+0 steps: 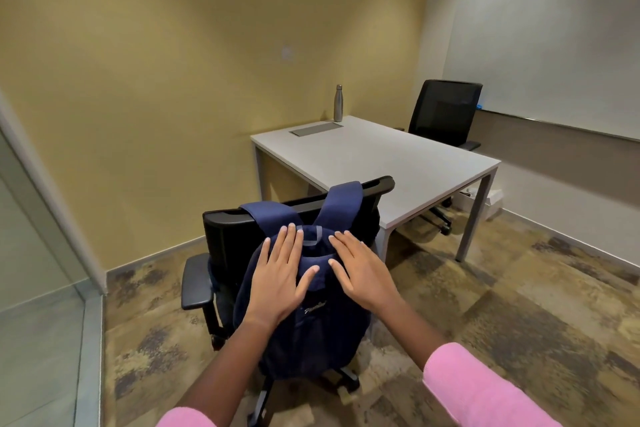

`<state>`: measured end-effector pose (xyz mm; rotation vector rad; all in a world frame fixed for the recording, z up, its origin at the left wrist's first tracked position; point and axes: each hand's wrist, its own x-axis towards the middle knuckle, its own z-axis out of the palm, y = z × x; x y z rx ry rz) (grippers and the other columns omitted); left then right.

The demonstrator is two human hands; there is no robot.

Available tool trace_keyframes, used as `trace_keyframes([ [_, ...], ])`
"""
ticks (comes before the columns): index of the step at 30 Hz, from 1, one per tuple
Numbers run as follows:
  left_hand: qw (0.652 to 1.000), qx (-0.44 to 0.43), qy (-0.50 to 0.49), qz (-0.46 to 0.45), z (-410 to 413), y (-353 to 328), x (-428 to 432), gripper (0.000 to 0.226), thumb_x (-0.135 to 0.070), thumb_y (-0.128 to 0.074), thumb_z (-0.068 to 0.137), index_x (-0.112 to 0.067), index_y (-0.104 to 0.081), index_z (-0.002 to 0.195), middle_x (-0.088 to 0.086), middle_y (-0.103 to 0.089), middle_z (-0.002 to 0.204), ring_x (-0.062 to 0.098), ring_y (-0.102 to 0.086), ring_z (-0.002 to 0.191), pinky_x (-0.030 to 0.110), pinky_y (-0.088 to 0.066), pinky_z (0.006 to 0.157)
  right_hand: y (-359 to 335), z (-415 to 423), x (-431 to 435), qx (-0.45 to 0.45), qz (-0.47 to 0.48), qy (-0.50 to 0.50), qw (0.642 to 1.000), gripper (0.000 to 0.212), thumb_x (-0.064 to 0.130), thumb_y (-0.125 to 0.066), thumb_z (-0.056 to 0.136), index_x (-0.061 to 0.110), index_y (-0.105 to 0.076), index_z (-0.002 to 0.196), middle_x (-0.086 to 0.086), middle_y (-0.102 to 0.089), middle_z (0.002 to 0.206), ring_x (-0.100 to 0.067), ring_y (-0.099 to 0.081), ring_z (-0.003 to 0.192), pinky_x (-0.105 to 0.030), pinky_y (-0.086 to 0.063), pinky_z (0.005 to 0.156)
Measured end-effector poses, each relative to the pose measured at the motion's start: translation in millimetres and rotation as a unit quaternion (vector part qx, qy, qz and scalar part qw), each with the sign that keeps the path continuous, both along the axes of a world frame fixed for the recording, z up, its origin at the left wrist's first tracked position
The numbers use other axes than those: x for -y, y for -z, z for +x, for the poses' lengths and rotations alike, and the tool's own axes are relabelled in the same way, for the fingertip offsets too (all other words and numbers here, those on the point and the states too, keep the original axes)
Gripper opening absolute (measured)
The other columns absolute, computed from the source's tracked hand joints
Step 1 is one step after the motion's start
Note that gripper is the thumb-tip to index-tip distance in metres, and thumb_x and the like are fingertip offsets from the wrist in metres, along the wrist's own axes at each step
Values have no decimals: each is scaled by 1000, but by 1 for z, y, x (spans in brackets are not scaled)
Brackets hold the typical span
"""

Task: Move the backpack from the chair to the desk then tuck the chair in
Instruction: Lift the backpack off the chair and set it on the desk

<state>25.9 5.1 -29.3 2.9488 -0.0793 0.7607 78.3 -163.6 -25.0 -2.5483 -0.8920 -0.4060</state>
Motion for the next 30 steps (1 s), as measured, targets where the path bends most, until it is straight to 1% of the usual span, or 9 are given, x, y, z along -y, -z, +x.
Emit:
trace_keyframes([
  [3,999,29,12,-4,18,-13,7,64,-46,-28,90,-7,-21,141,12,-21,151,28,-10,140,42,-5,114,-10,14,3,29,36,18,999,46,28,-37,96,11,-37,139,-7,-41,147,-19,-30,140,-31,-25,114],
  [5,999,27,18,-8,32,-20,11,62,-40,-35,91,-6,-21,141,15,-21,152,30,-13,141,43,-4,113,-16,26,5,37,36,32,998,46,29,-35,96,12,-35,140,-6,-39,149,-18,-28,141,-31,-23,115],
  [9,1000,-17,15,4,66,-31,22,62,-41,-28,95,-9,-6,144,11,-7,156,23,1,144,36,5,117,-31,57,11,30,26,58,998,48,31,-34,97,12,-32,141,-7,-35,151,-18,-25,142,-36,-23,118],
  [12,999,-42,9,13,91,-41,38,62,-41,-27,95,-6,-11,143,14,-14,155,24,-5,144,39,-1,117,-42,84,19,11,22,60,998,47,31,-33,97,11,-33,140,-8,-35,150,-20,-25,142,-40,-21,117],
  [15,999,-47,-5,26,119,-52,54,57,-43,-28,94,-5,-26,137,15,-32,147,28,-19,140,42,-10,116,-50,112,29,-13,12,52,998,46,31,-32,97,12,-34,139,-7,-36,150,-20,-25,141,-42,-18,116],
  [18,997,-54,-56,30,143,-61,73,50,-44,-27,94,-5,-42,120,16,-53,124,30,-42,119,42,-28,105,-54,141,39,-42,-32,31,998,45,33,-29,98,14,-36,138,-7,-35,150,-20,-27,140,-45,-15,117],
  [21,990,-91,-107,-9,160,-69,90,49,-45,-28,94,-4,-48,112,19,-57,115,34,-53,105,41,-41,86,-54,165,48,-62,-66,8,996,44,33,-26,98,15,-42,135,-6,-41,146,-21,-34,136,-44,-19,115],
  [26,958,-170,-220,-62,194,-84,107,48,-43,-32,93,-3,-53,113,19,-59,118,35,-55,108,37,-45,83,-54,200,64,-77,-31,-52,995,40,32,-29,98,15,-53,125,-6,-51,137,-23,-44,126,-42,-29,109],
  [30,938,-193,-275,-89,209,-85,114,46,-43,-37,91,-7,-58,109,15,-62,117,31,-57,108,33,-43,82,-53,218,74,-101,11,-95,990,35,32,-33,97,15,-53,121,-6,-57,126,-23,-51,116,-43,-36,105],
])
